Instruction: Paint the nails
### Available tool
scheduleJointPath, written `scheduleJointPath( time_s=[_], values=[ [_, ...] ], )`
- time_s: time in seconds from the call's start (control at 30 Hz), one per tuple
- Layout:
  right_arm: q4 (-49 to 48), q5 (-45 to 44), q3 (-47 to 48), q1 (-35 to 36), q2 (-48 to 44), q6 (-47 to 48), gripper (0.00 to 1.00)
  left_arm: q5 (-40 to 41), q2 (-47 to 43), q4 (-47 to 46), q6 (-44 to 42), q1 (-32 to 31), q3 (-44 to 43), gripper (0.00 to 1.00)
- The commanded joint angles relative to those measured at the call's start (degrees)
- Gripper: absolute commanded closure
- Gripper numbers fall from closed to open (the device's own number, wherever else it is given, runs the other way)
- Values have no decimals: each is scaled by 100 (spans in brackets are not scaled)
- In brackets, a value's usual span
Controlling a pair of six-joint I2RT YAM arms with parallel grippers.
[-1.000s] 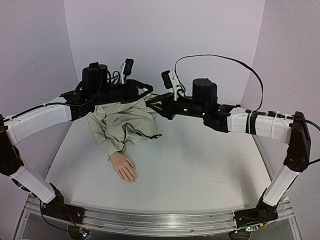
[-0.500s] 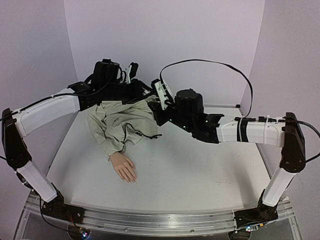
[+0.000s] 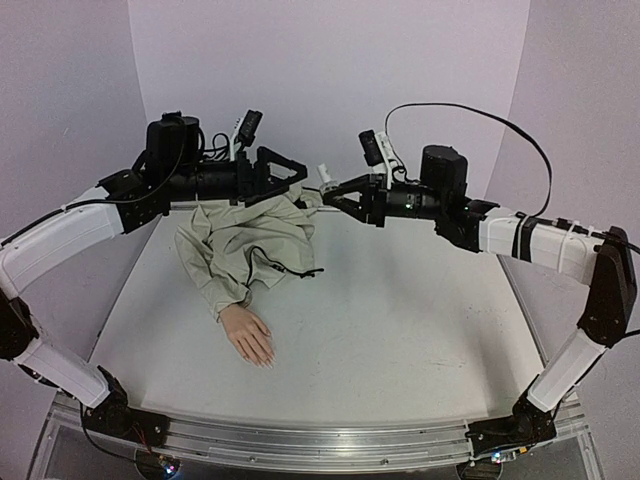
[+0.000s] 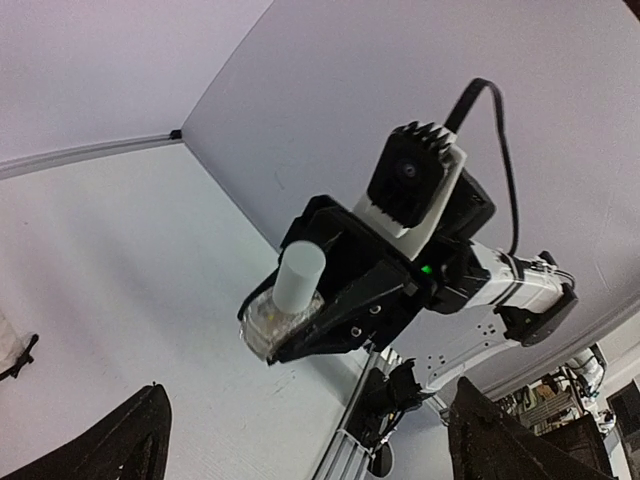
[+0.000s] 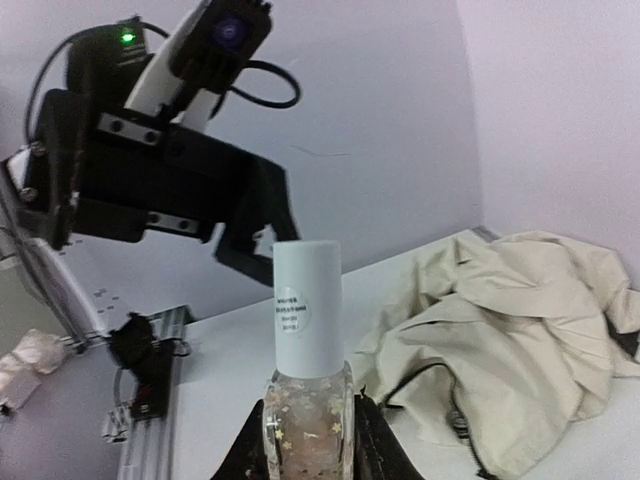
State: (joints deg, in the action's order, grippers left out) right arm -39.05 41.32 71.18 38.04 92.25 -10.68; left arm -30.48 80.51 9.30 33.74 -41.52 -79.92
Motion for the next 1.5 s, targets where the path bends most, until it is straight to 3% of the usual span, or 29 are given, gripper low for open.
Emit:
scheduleJointPath(
  time_s=[0.0, 0.23, 0.4, 0.63, 0.97, 1.07, 1.2, 1.3, 1.37, 1.47],
  values=[
    [-434, 2253, 511, 28, -59, -766, 100, -770, -202, -1034, -14, 14, 124, 4],
    [-778, 2314, 570, 28, 90, -1050, 100, -1058, 100, -1264, -55, -160, -141, 18],
    [-863, 2318, 609, 28, 214, -1164, 100, -896, 202, -1266, -53, -250, -217, 37],
    [-888, 2194, 568, 28, 232, -1136, 100, -526, 186, -1258, -187, -352, -177, 57],
    [-633, 599, 239, 49, -15, -470, 100, 257, 256, -967, -267, -422, -224, 85],
    [-295, -1084, 130, 264, -167, 23, 100, 512, 304, -636, -333, -465, -329, 90],
    [-162, -4927, 110, 1257, -181, 1126, 100, 888, 417, -282, -368, -497, -515, 98],
    [-839, -7748, 194, 1891, 159, 2034, 100, 1055, 537, -45, -339, -498, -660, 100],
    [-1363, -8561, 309, 2113, 417, 2555, 100, 1144, 597, 102, -313, -500, -755, 100],
    [-1450, -8496, 465, 2143, 590, 2703, 100, 1259, 666, 332, -303, -503, -874, 100]
  ],
)
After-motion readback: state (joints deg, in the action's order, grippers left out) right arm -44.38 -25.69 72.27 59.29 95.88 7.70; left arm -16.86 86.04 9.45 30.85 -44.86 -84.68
